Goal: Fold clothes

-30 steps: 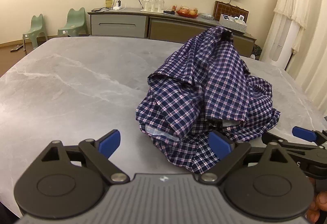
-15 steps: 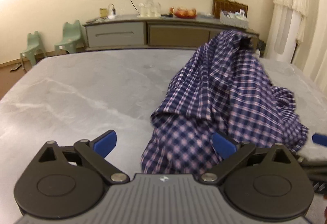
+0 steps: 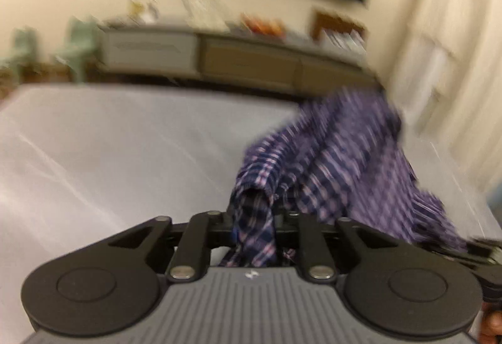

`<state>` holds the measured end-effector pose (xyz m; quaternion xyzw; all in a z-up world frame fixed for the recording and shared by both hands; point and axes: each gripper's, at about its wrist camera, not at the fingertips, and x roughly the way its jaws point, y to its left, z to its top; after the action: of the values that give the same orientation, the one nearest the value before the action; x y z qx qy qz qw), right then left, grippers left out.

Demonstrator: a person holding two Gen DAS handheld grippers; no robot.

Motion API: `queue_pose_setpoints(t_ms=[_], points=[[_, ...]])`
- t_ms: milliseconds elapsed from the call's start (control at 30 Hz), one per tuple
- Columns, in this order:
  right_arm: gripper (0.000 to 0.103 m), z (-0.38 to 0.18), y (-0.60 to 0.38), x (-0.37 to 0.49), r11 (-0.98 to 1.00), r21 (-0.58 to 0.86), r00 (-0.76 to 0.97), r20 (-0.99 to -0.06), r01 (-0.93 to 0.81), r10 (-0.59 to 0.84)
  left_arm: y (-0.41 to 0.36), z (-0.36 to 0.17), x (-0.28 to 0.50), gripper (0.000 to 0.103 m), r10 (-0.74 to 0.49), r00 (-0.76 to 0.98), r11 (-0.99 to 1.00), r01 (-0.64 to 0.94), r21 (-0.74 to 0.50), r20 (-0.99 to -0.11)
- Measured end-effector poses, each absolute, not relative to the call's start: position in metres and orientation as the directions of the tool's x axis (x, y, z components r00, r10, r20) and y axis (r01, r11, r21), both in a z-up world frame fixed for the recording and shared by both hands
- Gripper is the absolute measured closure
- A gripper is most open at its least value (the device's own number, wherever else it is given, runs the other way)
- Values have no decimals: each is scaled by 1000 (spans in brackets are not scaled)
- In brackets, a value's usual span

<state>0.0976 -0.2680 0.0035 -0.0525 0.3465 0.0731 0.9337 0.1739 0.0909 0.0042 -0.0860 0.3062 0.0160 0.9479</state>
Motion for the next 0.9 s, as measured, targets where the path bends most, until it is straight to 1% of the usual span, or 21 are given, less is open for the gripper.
queue_pose_setpoints(t_ms=[100,133,167,200,233,267,333,367,400,467,500,600,633,667,700,733,767,800,833,867,900], points=[[94,15,-303,109,994,-97,778,-628,-59,-15,133,25,150,87,129,846,954,-248,-166,-518],[94,17,-316,112,997,-73,776,-631,-27,-25,144,26,142,86,180,841,938,-303,-168,-511],[94,19,-327,115,999,-48,772,-635,0,-30,150,24,136,79,220,828,925,-344,-159,-516],[92,20,-333,116,1000,-21,768,-640,14,-24,149,18,131,75,219,816,929,-342,-141,-535],[91,21,-339,117,1000,6,764,-645,28,-17,144,10,129,75,184,806,944,-305,-129,-563],[82,23,-343,117,999,36,760,-650,36,-4,138,4,128,72,139,793,958,-260,-122,-593],[62,27,-341,114,993,115,752,-655,14,65,124,-4,116,58,48,794,973,-175,-153,-606],[42,31,-338,109,986,166,754,-646,-16,121,117,-4,110,45,14,808,976,-139,-167,-590],[29,34,-336,105,979,202,756,-634,-42,163,107,-3,107,35,-15,819,981,-98,-167,-574],[21,35,-331,104,979,191,766,-619,-64,171,83,-1,105,25,-83,830,989,-1,-151,-552],[20,34,-329,105,981,185,770,-616,-66,168,68,0,108,19,-124,828,989,57,-137,-546],[20,20,-336,120,985,170,750,-652,2,112,25,-9,114,8,-226,809,971,231,-60,-543],[20,13,-337,125,986,168,732,-673,11,107,13,-14,121,8,-241,801,963,268,-32,-549],[24,6,-337,130,986,169,713,-692,8,113,-1,-24,131,9,-234,792,959,284,1,-564],[50,1,-335,133,983,180,693,-706,-25,147,-12,-37,144,28,-209,780,958,285,37,-590],[70,-5,-333,136,980,191,672,-719,-59,180,-21,-49,159,51,-169,759,958,276,75,-629],[95,-8,-332,138,975,204,658,-723,-88,211,-25,-55,173,82,-131,739,960,262,102,-661],[96,-1,-335,136,969,223,680,-696,-102,232,-24,-55,181,92,-110,734,965,241,105,-670],[97,14,-342,130,963,243,733,-634,-112,246,-17,-45,184,95,-106,748,973,214,86,-655],[97,31,-351,121,952,278,787,-555,-130,269,-8,-26,177,97,-114,783,979,193,65,-611],[98,56,-363,106,922,346,844,-431,-173,321,1,-2,166,98,-123,824,983,177,44,-554]])
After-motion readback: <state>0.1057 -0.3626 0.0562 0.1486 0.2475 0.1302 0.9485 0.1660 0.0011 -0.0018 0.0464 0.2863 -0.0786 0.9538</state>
